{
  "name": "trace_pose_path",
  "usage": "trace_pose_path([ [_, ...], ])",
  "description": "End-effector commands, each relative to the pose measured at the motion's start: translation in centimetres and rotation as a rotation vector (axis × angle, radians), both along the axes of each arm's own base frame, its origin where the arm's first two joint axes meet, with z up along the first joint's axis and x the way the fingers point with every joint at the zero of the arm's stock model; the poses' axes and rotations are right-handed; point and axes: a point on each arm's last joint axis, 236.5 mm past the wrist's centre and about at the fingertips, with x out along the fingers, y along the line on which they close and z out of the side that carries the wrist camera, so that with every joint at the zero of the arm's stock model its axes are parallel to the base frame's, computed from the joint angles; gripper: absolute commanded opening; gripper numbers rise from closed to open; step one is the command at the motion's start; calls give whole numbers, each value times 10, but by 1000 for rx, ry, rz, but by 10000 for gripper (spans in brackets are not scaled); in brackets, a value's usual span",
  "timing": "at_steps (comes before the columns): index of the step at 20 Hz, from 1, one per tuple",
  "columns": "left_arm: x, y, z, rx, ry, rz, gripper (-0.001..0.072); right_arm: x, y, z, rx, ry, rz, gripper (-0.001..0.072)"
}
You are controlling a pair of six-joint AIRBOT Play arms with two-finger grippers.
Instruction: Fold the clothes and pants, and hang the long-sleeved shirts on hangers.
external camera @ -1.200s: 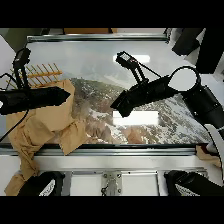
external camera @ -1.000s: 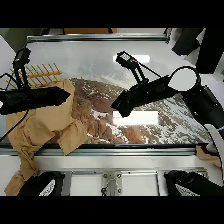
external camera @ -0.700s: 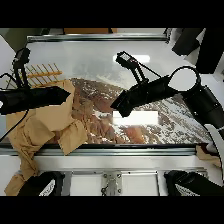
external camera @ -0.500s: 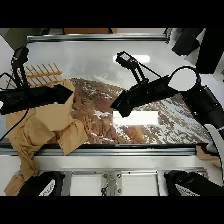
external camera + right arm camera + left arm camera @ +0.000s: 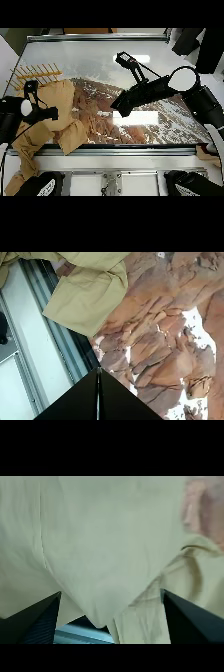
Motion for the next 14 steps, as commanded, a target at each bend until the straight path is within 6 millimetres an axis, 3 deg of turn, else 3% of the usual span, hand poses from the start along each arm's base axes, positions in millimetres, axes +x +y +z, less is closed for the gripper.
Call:
trace_pose_path([
  [1,-11,11,-59,-40,63,106,674,0,0,0,0,1,1,9],
  [7,-1,14,-102,-105,114,176,671,0,0,0,0,1,1,9],
  [8,3,14,-103,-105,119,177,506,0,0,0,1,2,1,9],
  [9,10,12,-100,-108,111,173,167,-1,1,1,7,5,2,9],
  [10,22,3,-91,-129,90,149,14,-3,3,3,18,12,6,9],
  [12,59,-44,-54,-218,-7,1,14,-3,6,8,36,-20,29,10],
  [14,87,-123,-1,-308,-124,-225,14,8,-3,19,37,-83,27,10],
])
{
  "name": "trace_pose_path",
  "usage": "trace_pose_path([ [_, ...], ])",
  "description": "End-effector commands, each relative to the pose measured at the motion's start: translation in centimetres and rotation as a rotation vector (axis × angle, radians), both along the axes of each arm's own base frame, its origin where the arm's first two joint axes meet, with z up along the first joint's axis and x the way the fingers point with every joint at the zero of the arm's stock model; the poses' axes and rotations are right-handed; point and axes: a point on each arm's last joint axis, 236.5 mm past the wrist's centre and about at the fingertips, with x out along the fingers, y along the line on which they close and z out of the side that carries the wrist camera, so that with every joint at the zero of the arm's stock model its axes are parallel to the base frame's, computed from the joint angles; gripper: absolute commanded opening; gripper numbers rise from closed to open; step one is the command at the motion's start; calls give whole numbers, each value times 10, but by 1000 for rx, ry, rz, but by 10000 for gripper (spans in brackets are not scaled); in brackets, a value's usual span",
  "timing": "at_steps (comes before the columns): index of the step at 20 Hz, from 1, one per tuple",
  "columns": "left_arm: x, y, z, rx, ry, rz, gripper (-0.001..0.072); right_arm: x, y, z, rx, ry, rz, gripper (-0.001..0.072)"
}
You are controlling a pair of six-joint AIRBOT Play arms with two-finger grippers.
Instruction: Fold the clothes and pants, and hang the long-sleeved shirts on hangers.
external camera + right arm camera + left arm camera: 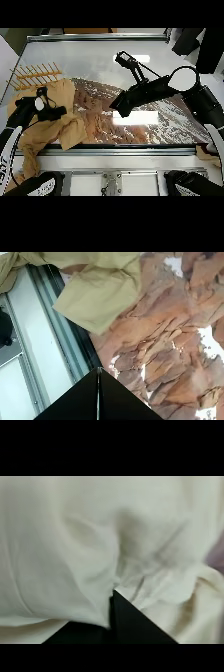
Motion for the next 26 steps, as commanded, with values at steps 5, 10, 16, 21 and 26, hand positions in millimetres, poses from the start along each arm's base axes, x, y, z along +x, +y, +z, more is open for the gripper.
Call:
trace_pose_path([
  [5,14,-278,165,-263,-460,-642,14,60,-90,68,52,-193,-248,9],
  [10,-19,-390,187,-294,-510,-926,17,94,-219,87,36,-146,-735,8],
  [16,57,-275,143,-240,-294,-554,643,87,-267,95,32,-137,-869,9],
  [21,45,-152,30,-343,7,-81,643,90,-267,88,27,-117,-867,9],
  [26,20,-188,-28,-622,156,42,642,95,-268,77,21,-89,-867,9],
])
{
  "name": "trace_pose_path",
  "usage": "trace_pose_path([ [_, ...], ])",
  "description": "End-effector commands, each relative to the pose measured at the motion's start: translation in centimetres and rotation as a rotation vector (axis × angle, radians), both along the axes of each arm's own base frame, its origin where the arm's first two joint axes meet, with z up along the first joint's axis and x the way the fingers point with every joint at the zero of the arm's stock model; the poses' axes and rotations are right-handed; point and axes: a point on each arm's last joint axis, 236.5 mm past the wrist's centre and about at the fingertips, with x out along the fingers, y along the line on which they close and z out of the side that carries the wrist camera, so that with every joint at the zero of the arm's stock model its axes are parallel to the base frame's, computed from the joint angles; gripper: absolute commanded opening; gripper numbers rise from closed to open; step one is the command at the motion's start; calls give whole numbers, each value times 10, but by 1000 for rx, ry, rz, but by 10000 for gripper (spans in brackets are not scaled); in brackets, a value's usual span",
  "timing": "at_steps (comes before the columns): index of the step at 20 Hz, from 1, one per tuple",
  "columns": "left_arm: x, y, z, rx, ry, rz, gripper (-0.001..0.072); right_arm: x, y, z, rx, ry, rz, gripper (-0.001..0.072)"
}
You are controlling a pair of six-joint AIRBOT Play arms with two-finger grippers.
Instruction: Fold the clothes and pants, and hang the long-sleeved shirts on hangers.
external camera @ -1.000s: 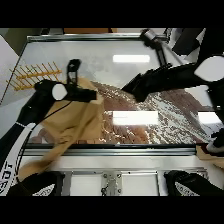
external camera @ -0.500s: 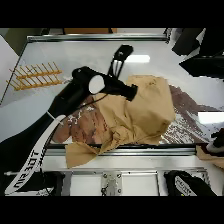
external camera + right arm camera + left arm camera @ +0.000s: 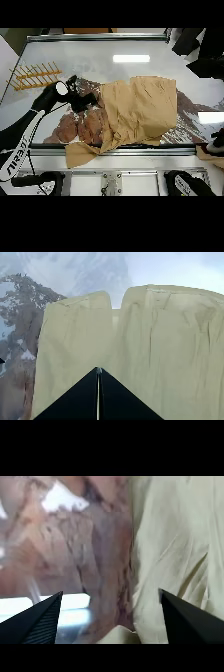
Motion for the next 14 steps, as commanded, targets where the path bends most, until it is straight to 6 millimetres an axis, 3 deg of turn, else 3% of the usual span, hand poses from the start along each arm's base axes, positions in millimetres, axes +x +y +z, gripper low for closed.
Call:
trace_pose_path([
  [1,-15,-32,-27,-172,101,40,642,3,-1,-5,6,16,-3,9],
  [7,-25,-103,-49,-158,125,-129,642,5,-2,-9,7,25,-3,9],
  [12,-23,-137,-53,-168,140,-215,641,5,-6,-23,-14,72,0,10],
  [13,-21,-140,-53,-171,140,-224,512,5,-6,-25,-13,79,2,9],
  [14,-20,-144,-52,-169,134,-238,234,6,-6,-26,-12,83,2,10],
])
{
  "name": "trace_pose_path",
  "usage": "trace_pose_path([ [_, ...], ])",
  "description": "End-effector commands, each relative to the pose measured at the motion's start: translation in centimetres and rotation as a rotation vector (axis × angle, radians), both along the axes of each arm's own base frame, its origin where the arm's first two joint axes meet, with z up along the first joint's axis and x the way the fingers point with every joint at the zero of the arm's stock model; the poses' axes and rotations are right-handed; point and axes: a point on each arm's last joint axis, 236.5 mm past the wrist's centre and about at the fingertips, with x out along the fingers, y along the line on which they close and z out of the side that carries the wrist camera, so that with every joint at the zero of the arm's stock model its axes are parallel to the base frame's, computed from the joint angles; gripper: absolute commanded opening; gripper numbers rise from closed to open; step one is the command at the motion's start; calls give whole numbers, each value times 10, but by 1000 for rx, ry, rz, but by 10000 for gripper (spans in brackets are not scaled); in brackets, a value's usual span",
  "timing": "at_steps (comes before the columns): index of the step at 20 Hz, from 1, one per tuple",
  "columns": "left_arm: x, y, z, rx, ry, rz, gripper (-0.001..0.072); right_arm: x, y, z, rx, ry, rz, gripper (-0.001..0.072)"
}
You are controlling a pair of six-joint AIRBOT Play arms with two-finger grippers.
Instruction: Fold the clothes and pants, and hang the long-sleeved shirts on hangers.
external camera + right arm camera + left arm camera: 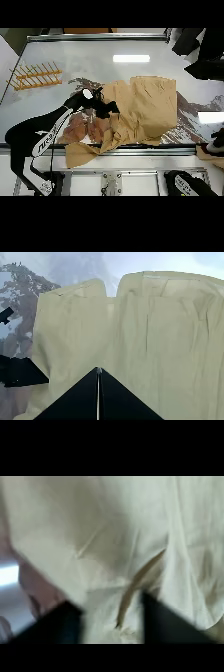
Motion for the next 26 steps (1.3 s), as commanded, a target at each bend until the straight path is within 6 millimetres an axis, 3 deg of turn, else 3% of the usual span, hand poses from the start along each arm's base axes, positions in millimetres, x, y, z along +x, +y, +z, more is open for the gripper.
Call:
trace_pose_path([
  [1,5,-13,2,0,-17,-49,18,2,-5,-11,-14,32,-4,11],
  [4,39,26,26,87,-145,-63,14,2,-39,-46,-53,113,-85,11],
  [6,66,74,52,174,-231,-49,14,-1,-69,-90,-19,201,-175,12],
  [9,95,131,89,209,-307,51,14,-10,-115,-177,60,354,-333,48],
  [10,101,147,98,211,-323,88,15,-14,-124,-205,92,409,-380,270],
  [11,106,159,104,213,-332,116,14,-17,-131,-232,133,468,-429,615],
  [12,109,169,108,215,-337,137,14,-17,-136,-253,147,504,-453,720],
  [13,111,176,109,217,-338,152,15,-15,-139,-274,162,544,-464,720],
  [15,111,180,107,220,-331,160,15,-3,-129,-304,261,598,-475,720],
  [18,114,179,108,219,-343,164,14,20,-89,-331,410,625,-413,720],
  [21,112,173,108,218,-346,151,15,36,-38,-343,447,627,-308,720],
  [26,111,173,107,218,-341,148,14,46,20,-350,365,601,-215,708],
])
